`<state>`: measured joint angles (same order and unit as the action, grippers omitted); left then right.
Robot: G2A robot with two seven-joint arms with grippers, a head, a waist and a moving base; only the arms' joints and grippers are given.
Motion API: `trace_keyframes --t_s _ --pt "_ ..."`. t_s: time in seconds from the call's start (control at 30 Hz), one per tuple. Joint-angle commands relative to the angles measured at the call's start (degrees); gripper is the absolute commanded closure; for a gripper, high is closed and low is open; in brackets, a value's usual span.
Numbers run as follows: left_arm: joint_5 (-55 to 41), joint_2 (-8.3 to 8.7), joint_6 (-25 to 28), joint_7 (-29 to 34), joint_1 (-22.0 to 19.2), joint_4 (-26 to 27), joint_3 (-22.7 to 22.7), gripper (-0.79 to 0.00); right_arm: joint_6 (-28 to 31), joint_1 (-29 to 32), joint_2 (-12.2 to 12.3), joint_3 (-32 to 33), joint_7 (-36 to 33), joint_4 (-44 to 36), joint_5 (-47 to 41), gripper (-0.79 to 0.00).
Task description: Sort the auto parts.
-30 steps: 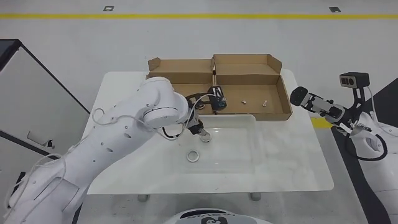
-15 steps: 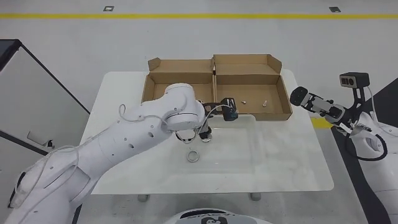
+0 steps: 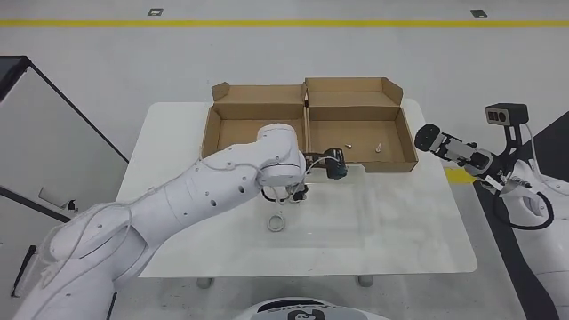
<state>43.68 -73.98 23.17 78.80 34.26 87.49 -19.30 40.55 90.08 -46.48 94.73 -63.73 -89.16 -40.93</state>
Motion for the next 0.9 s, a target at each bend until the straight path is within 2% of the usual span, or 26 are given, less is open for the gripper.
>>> trace_keyframes --t_s 0.0,0.07,0.43,0.63,0.87 --pt "1.2 -0.46 1.1 -0.6 -0.3 -1.0 0.7 -0.474 0.0 0.0 0.0 0.0 0.0 0.0 0.0 -0.785" --pt "1.5 -0.84 2.3 -1.6 -0.3 -1.9 1.1 -0.453 0.0 0.0 0.0 0.0 0.0 0.0 0.0 -0.785" --pt "2.6 -2.08 6.9 -4.5 -0.8 -5.4 3.7 -0.496 0.0 0.0 0.0 0.0 0.0 0.0 0.0 -0.785" --pt "4.4 -2.66 7.6 -5.4 -0.6 -7.8 4.4 -0.428 0.0 0.0 0.0 0.0 0.0 0.0 0.0 -0.785" --pt "6.1 -3.24 8.3 -6.2 -0.1 -9.7 4.7 -0.4 0.0 0.0 0.0 0.0 0.0 0.0 0.0 -0.785"
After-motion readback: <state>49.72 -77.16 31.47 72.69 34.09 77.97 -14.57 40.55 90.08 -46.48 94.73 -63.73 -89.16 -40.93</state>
